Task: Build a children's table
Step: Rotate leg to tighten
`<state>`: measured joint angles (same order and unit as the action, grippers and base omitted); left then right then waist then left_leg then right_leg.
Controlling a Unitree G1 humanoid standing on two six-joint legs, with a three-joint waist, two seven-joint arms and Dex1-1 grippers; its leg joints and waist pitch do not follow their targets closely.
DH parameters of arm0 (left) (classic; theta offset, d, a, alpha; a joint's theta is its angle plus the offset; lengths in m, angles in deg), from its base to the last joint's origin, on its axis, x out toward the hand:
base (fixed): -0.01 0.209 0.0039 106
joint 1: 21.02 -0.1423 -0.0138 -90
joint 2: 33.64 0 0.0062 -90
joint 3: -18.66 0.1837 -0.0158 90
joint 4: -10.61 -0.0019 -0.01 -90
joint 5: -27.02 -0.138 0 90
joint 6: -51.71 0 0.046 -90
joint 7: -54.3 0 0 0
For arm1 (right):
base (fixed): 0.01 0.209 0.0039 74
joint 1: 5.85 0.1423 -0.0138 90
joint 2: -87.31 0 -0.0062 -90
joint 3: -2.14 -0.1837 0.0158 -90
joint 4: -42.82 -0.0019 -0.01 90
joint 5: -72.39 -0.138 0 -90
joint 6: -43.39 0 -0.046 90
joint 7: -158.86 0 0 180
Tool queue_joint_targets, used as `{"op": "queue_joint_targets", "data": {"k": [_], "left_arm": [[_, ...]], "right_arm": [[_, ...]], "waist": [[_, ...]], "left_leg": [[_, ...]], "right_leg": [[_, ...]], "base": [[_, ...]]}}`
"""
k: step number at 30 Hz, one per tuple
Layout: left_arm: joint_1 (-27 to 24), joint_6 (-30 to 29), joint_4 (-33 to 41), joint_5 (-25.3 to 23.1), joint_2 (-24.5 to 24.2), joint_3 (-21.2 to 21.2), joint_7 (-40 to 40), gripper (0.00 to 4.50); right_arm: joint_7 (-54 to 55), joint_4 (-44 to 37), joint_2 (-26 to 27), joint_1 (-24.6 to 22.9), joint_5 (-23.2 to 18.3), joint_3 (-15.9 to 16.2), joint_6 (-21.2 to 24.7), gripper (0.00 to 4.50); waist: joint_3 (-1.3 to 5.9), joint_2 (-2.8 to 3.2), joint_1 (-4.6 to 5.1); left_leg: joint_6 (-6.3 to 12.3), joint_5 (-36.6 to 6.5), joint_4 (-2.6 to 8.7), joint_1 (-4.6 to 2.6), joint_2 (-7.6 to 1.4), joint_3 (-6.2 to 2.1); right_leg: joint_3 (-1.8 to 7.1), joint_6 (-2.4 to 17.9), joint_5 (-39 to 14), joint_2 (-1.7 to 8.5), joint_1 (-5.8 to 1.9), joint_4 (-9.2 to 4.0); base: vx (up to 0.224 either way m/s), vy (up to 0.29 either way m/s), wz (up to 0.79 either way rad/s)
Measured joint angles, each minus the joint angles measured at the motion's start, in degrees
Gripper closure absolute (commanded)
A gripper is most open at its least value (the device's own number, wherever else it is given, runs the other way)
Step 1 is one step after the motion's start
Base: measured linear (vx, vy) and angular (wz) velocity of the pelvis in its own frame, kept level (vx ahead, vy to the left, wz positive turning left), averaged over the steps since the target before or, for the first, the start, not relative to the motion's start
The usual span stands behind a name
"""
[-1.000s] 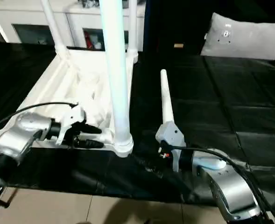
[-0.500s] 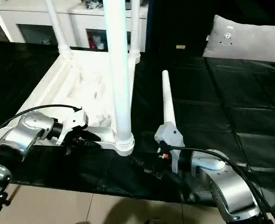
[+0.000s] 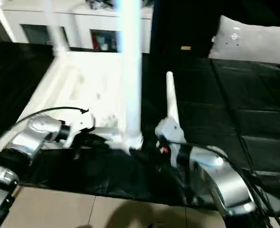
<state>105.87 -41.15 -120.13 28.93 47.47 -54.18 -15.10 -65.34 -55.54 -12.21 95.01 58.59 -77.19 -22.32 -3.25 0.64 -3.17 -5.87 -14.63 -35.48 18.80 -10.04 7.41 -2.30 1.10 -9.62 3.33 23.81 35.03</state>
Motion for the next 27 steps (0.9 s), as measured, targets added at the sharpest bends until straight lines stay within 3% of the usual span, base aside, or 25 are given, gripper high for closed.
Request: {"op": "queue_joint_targets", "data": {"k": [3,7,12,16,27], "left_arm": [[-4.2,-3.1,7.4,0.9,-0.7,-1.1,0.9,4.49],[-7.0,-1.6,11.3,0.9,-2.7,-0.7,-0.4,4.49],[-7.8,0.8,13.6,-0.3,-3.7,0.6,-0.9,4.49],[-8.6,0.2,15.6,-0.5,-4.3,0.6,-0.9,4.5],[-8.9,0.4,16.3,-0.6,-4.8,1.0,-1.1,4.5]], "right_arm": [[0.1,3.1,0.2,1.8,0.9,0.0,-1.2,0.0],[-0.8,8.0,0.7,5.1,2.4,1.7,-3.8,0.0],[-4.4,13.6,0.9,8.1,3.5,3.7,-7.8,0.0],[-9.0,18.8,1.1,10.2,3.8,5.6,-11.3,0.48],[-12.0,28.0,4.9,14.2,4.3,6.3,-16.2,1.42]], "waist": [[0.01,0.02,0.54],[0.03,0.04,-0.24],[0.03,0.0,-0.54],[0.03,0.0,-0.48],[0.03,0.01,-0.5]], "left_leg": [[0.0,0.0,0.08,0.1,-0.04,0.08],[0.08,0.1,0.18,0.15,-0.15,0.41],[0.31,0.2,0.18,0.18,-0.26,0.78],[0.57,0.4,0.18,0.25,-0.3,0.81],[0.57,0.4,0.18,0.25,-0.34,0.82]], "right_leg": [[-0.06,0.1,-0.1,-0.01,0.09,0.0],[-0.2,0.1,-0.1,-0.01,0.11,0.0],[-0.16,0.1,-0.2,0.08,0.09,-0.03],[-0.2,0.1,-0.2,0.09,0.16,-0.03],[-0.25,0.2,-0.2,0.08,0.16,0.0]], "base": [[0.0,0.0,0.0],[0.0,0.0,0.0],[0.0,0.0,0.0],[0.0,0.0,0.0],[0.0,0.0,0.0]]}}
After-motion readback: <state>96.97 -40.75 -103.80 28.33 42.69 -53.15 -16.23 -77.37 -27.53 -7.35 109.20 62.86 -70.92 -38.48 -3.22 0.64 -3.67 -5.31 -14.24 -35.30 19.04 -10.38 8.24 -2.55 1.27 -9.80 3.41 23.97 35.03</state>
